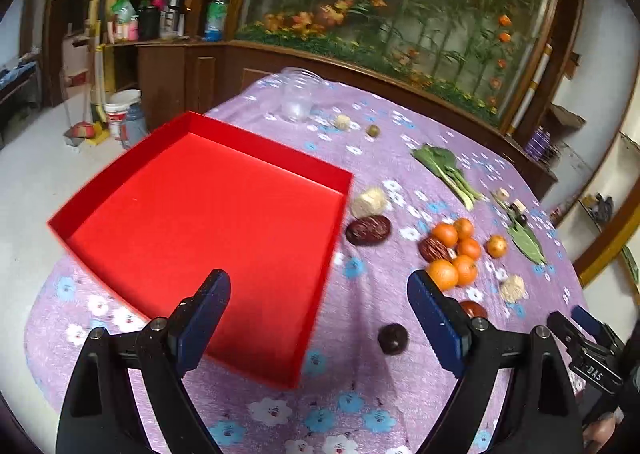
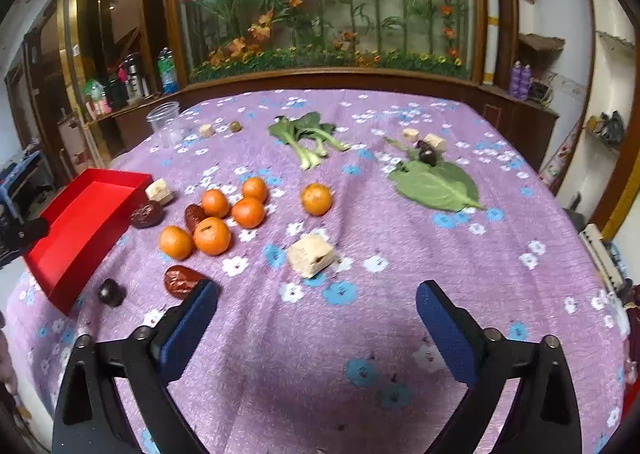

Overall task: Organize fruits
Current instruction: 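Move the left tool toward the small dark fruit while the right tool approaches the red date, then close the left tool on the dark round fruit while the right tool grasps the red date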

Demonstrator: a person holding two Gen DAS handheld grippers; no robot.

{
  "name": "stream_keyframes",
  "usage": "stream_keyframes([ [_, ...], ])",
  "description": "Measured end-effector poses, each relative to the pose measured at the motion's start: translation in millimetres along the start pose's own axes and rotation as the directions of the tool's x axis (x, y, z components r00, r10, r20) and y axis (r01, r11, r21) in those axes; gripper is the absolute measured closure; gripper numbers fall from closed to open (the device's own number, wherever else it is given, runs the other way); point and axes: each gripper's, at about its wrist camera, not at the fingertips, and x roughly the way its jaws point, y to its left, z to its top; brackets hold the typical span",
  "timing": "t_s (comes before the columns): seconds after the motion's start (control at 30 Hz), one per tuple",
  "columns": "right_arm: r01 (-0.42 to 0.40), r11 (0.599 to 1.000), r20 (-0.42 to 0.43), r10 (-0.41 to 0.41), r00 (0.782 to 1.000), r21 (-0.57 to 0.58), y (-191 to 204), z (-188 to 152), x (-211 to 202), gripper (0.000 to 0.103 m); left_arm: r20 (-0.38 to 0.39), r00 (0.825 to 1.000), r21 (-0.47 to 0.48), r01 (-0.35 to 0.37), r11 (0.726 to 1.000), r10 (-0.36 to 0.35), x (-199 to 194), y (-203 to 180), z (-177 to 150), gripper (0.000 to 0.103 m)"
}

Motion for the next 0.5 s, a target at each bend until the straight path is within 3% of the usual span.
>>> stream_keyframes([
  [0.1, -0.07, 0.997, -0.012, 0.07, 0.997, -0.023, 9, 0, 3, 0.006, -0.032, 0.997, 0.085, 0.07, 0.994, -0.067, 7, -25, -8, 0.017],
  [0.33, -0.227, 0.967, -0.071, 0.22, 0.973, -0.115, 43, 5, 18, 0.017, -0.162, 0.973, 0.179, 0.193, 0.965, -0.164, 36, -59, -25, 0.065],
  [0.5, -0.299, 0.937, -0.137, 0.278, 0.951, -0.179, 61, 7, 40, 0.019, -0.231, 0.961, 0.213, 0.201, 0.956, -0.151, 51, -63, -34, 0.065],
])
